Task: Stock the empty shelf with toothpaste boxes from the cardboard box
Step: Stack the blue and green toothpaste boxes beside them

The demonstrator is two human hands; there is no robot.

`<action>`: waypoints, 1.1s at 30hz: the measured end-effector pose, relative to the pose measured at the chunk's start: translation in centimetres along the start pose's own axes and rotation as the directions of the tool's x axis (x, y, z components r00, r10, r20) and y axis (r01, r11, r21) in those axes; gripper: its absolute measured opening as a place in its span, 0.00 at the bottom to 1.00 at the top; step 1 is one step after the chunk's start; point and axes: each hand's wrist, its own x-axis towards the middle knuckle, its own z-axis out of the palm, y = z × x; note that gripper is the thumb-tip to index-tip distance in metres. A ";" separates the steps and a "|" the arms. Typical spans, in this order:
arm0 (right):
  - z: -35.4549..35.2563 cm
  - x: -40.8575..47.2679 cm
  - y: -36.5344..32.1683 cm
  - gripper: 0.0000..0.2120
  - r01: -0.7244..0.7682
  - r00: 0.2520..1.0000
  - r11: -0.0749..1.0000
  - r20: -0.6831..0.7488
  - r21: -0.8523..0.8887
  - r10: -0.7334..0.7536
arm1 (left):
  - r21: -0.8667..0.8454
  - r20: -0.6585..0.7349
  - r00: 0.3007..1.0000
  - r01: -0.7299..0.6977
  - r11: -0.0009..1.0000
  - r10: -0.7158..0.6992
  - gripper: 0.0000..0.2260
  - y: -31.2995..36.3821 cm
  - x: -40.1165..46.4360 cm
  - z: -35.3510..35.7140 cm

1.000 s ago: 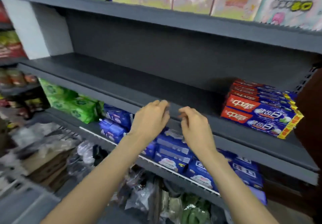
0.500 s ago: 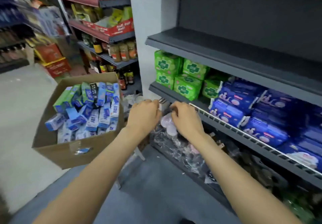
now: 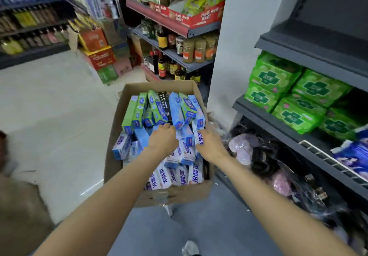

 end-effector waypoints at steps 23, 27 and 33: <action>6.6 16.2 -8.0 0.22 -0.540 0.827 0.808 -0.034 0.237 0.562 | 0.505 0.192 0.837 -0.532 0.680 0.513 0.25 -13.9 19.8 -1.7; 5.8 15.7 -8.2 0.17 -0.472 0.800 0.653 -0.023 0.592 0.599 | 0.531 0.206 0.794 -0.581 0.617 0.571 0.23 -13.6 21.2 -2.5; 2.2 11.6 -8.4 0.10 -0.246 0.866 0.047 0.198 0.968 0.460 | 0.225 0.052 0.828 -0.555 0.801 0.559 0.29 -14.2 21.0 -5.3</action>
